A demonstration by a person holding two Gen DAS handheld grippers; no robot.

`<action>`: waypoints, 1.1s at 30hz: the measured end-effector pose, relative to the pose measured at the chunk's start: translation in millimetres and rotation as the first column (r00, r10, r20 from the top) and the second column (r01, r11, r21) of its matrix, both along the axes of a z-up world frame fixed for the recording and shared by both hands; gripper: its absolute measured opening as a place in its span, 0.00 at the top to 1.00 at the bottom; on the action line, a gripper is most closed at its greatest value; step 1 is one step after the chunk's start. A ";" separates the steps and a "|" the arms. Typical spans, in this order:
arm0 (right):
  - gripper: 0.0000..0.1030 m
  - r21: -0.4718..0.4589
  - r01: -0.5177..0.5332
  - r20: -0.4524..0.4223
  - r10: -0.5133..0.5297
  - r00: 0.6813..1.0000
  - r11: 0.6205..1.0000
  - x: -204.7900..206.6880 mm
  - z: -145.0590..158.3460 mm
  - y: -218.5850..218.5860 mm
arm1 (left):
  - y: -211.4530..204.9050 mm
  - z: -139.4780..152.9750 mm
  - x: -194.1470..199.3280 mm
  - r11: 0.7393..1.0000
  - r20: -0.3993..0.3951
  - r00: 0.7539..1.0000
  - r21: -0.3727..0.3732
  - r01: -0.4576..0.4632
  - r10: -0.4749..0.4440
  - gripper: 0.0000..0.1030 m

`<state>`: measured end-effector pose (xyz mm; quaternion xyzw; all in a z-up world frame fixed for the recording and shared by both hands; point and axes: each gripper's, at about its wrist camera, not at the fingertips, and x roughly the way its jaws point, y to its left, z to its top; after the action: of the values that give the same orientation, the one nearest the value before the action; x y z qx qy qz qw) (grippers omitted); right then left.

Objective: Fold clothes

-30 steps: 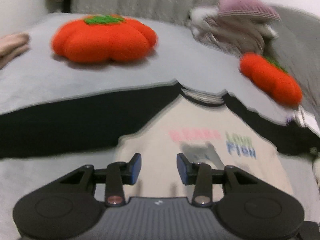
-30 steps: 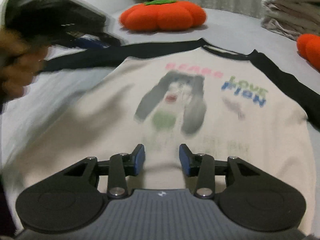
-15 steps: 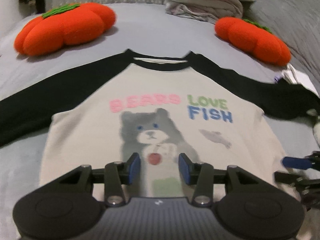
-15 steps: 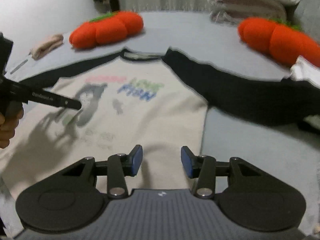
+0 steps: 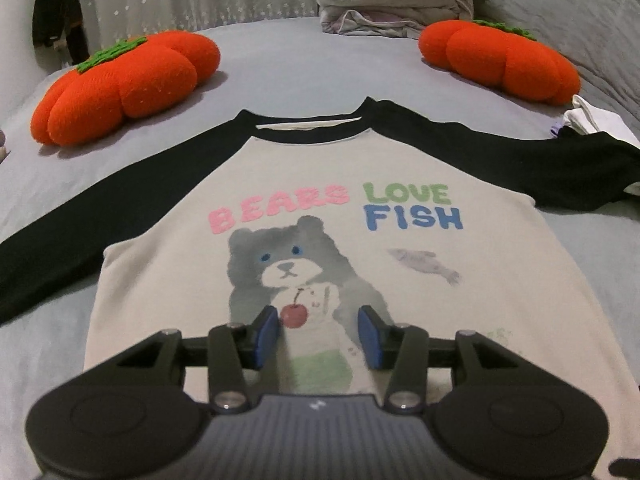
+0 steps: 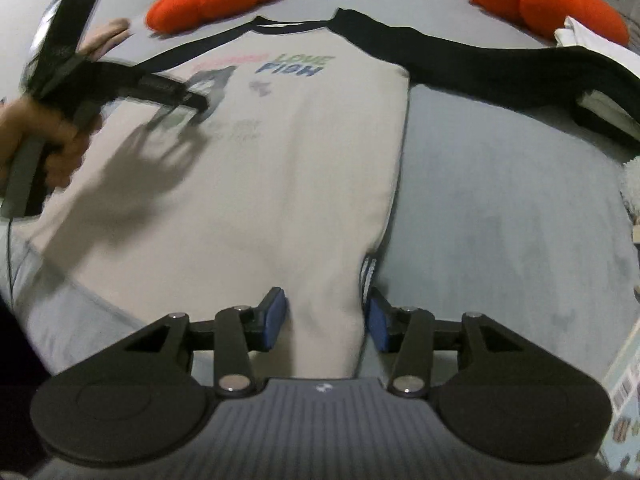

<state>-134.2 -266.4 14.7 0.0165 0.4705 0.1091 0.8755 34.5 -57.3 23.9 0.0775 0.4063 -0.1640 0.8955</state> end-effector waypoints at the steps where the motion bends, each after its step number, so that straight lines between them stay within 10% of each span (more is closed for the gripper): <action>1: 0.52 0.015 -0.010 -0.003 0.010 1.000 1.000 0.5 2.5 -3.2 | -1.6 1.6 0.1 1.000 0.000 1.000 -0.002 0.004 -0.004 0.56; 8: 0.53 0.124 0.288 0.140 -0.304 0.942 0.950 42.1 42.0 -87.4 | -42.8 27.0 3.1 0.989 0.060 0.990 -0.066 0.132 -0.129 0.56; 12: 0.53 0.304 0.605 0.161 -0.666 0.729 0.736 59.1 55.7 -181.8 | -86.5 24.9 16.5 0.977 0.030 0.984 -0.115 0.178 -0.176 0.56; 18: 0.51 0.412 0.757 0.154 -0.858 0.490 0.507 52.4 66.8 -264.0 | -139.9 18.6 46.7 0.948 -0.036 0.977 -0.253 0.193 -0.209 0.56; 28: 0.52 0.233 0.772 0.265 -0.802 0.535 0.592 75.2 66.5 -311.3 | -195.3 30.2 101.4 0.930 -0.022 0.972 -0.296 0.217 -0.234 0.56; 33: 0.62 0.221 0.717 0.219 -0.750 0.625 0.662 71.6 60.4 -325.6 | -224.7 18.8 121.7 0.922 -0.019 0.953 -0.259 0.287 -0.302 0.56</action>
<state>-62.5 -592.0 75.0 0.2395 0.2816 -0.2299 0.9003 156.2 -281.9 42.6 0.0180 0.3917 -0.3495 0.8509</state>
